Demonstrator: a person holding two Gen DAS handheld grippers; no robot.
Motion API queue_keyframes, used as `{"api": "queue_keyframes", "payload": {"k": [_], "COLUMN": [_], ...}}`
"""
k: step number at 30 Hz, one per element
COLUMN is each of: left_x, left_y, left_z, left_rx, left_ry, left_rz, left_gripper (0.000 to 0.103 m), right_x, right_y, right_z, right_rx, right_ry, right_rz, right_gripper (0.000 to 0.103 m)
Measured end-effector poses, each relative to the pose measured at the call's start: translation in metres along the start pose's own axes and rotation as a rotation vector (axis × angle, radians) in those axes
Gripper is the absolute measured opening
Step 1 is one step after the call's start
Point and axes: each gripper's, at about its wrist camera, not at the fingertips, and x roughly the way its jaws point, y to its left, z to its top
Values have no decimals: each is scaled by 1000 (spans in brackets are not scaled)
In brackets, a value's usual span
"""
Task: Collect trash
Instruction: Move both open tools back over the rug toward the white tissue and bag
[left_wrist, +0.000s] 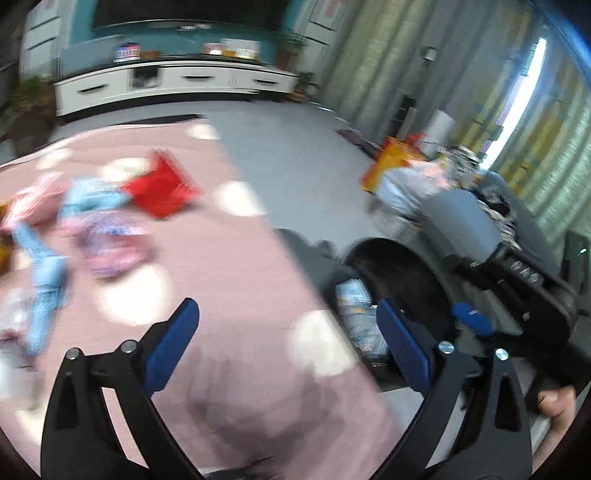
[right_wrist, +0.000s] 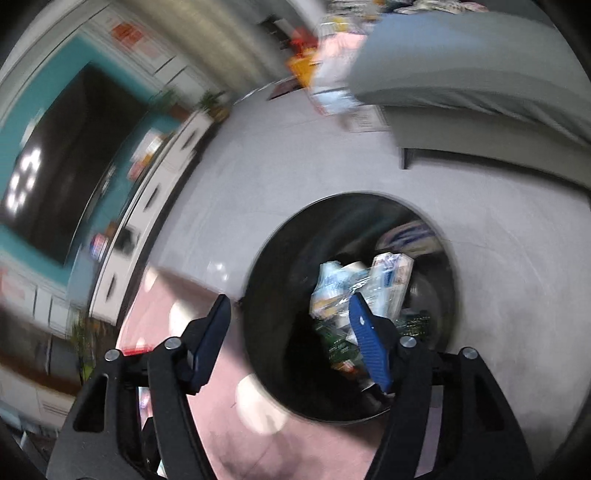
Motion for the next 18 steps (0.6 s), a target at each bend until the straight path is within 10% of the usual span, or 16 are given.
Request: {"api": "queue_keyframes", "payload": {"k": [8, 18], "left_x": [-85, -143], "left_y": [136, 302], "left_z": [-7, -41], "left_rx": [-197, -514], "left_ry": [-123, -216], "left_rz": [339, 637], "left_gripper": [100, 99], "right_x": [-3, 37], "right_y": [115, 217], "right_z": [-69, -207], "right_rx": [-353, -689], "right_ry": [71, 428], "right_rz": [118, 326], "right_gripper": [76, 77]}}
